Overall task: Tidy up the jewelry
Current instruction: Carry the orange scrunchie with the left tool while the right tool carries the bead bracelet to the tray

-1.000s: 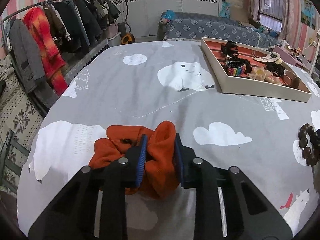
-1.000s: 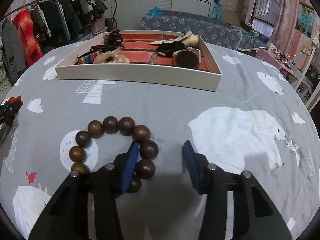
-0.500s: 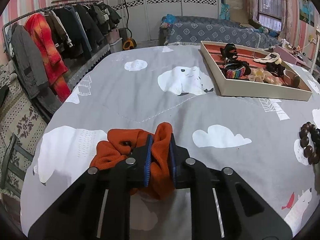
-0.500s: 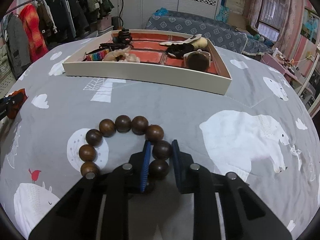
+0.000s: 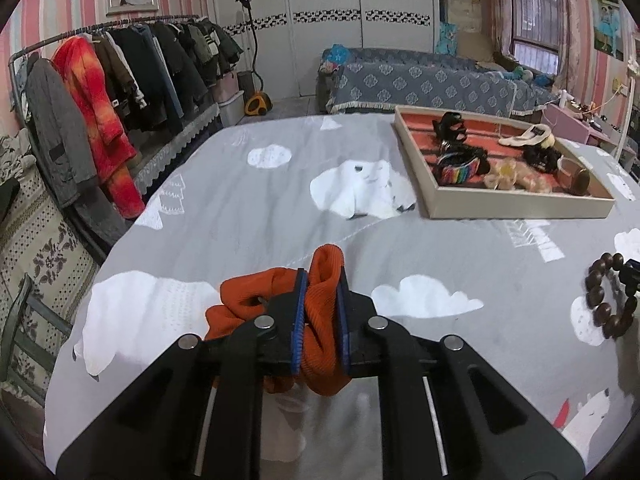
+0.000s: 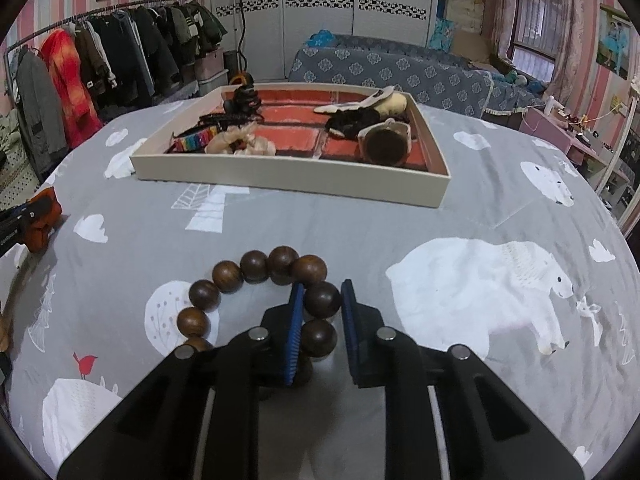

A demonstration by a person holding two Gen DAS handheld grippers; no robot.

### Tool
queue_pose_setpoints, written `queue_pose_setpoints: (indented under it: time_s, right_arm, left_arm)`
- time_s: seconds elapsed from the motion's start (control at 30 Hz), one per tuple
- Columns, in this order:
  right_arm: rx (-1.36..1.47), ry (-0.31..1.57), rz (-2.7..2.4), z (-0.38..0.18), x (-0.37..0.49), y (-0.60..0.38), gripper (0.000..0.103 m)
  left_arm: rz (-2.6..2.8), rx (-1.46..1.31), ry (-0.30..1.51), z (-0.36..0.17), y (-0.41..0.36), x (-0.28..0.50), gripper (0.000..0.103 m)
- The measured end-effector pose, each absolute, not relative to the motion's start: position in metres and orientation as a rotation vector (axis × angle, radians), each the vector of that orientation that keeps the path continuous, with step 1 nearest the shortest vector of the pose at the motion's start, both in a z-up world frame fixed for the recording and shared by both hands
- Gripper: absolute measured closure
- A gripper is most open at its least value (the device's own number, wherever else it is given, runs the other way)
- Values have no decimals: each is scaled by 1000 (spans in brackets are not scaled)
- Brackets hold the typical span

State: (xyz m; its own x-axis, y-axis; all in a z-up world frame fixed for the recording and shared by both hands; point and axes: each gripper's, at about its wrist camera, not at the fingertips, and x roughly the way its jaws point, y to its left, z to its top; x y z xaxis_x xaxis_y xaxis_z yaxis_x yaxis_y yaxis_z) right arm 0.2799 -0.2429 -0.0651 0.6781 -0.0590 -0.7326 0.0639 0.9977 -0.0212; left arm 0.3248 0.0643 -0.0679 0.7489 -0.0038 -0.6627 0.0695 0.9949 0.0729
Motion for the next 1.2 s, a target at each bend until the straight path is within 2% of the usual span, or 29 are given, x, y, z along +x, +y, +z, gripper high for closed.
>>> queue_pose_setpoints:
  time_s: [0.43, 0.9, 1.2]
  right_arm:
    - [32, 732, -41, -25, 291, -256, 84]
    - [91, 642, -32, 13, 341, -289, 84]
    - [126, 621, -22, 13, 384, -301, 84]
  left_arm:
    - [-91, 91, 693, -37, 33, 333, 91]
    - [-186, 117, 612, 1, -51, 368, 91]
    - [-239, 139, 614, -8, -99, 413, 91]
